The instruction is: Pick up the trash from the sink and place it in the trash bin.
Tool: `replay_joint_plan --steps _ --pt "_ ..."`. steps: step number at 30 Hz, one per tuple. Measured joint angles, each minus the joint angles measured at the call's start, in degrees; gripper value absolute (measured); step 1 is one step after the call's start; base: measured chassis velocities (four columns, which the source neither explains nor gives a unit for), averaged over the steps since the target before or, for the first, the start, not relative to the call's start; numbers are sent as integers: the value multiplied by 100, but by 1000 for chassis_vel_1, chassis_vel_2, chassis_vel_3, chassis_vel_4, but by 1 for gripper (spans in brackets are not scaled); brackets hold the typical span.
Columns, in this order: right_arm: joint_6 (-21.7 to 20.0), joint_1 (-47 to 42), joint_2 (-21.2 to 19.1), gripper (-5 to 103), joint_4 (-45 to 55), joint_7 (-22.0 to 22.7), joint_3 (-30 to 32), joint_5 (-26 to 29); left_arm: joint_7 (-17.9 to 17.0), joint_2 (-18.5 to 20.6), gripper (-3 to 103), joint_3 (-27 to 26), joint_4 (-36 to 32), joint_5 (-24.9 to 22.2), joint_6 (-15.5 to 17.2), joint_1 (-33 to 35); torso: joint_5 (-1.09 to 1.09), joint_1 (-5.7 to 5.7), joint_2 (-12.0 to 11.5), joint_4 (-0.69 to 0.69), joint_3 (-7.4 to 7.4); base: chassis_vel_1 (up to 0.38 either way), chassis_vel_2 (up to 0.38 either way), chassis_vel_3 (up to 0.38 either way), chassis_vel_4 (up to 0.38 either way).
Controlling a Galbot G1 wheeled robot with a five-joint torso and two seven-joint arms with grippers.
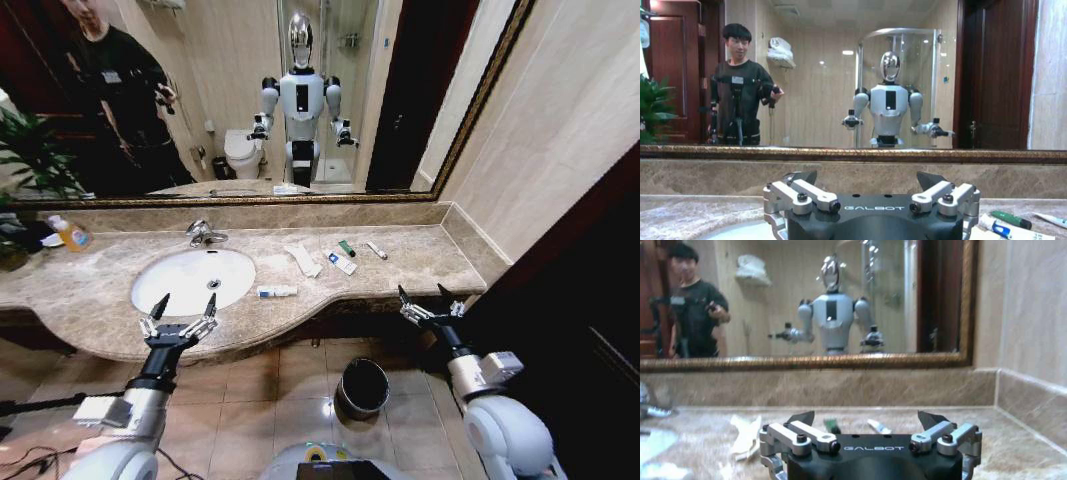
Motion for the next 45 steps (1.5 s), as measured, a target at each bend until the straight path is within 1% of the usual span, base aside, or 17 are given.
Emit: replay_joint_plan --steps 2,3,5,7,10,11,13,15,18,25,32,35,39,45 --pt "10 72 -52 100 -125 -59 2 26 0 0 100 0 0 0 0 0 0 0 0 0 0 0 0 0 0" --pt "42 332 -233 100 -568 -263 17 114 0 0 100 0 0 0 0 0 0 0 0 0 0 0 0 0 0" --pt "50 394 -277 100 -672 -313 20 135 0 0 100 0 0 0 0 0 1 1 0 0 0 0 0 0 0" --pt "86 695 -494 100 -1188 -550 40 239 0 0 100 0 0 0 0 0 1 1 0 1 0 0 0 0 0" --pt "85 755 -543 100 -1291 -614 44 297 0 0 100 0 0 0 0 0 2 1 0 1 0 0 0 0 0" --pt "-5 694 -630 100 -1194 -747 51 575 0 0 100 0 0 0 0 0 -3 1 0 0 0 0 0 0 0" --pt "-7 676 -649 100 -1165 -785 51 640 0 0 100 0 0 0 0 0 -4 1 0 0 0 0 0 0 0" --pt "89 648 -670 100 -1146 -907 19 739 0 0 100 0 0 0 0 0 1 0 0 0 0 0 0 0 0" --pt "171 664 -692 100 -1136 -928 -27 796 0 0 100 0 0 0 0 0 -1 0 0 -1 0 0 0 0 0" --pt "176 888 -799 100 -1173 -969 -86 849 0 0 100 0 0 0 0 0 -1 0 0 0 0 0 0 0 0" --pt "31 1148 -1019 100 -1246 -986 -126 905 0 0 100 0 0 0 0 0 -1 0 0 0 0 0 0 0 0" --pt "-117 1316 -1242 100 -1338 -982 -175 967 0 0 100 0 0 0 0 0 -1 0 0 0 0 0 0 0 0" --pt "-253 1422 -1382 100 -1383 -1039 -174 1020 0 0 100 0 0 0 0 0 -1 1 0 0 0 0 0 0 0" --pt "-260 1429 -1404 100 -1430 -1048 -195 1089 0 0 100 0 0 0 0 0 -1 0 0 0 0 0 0 0 0"
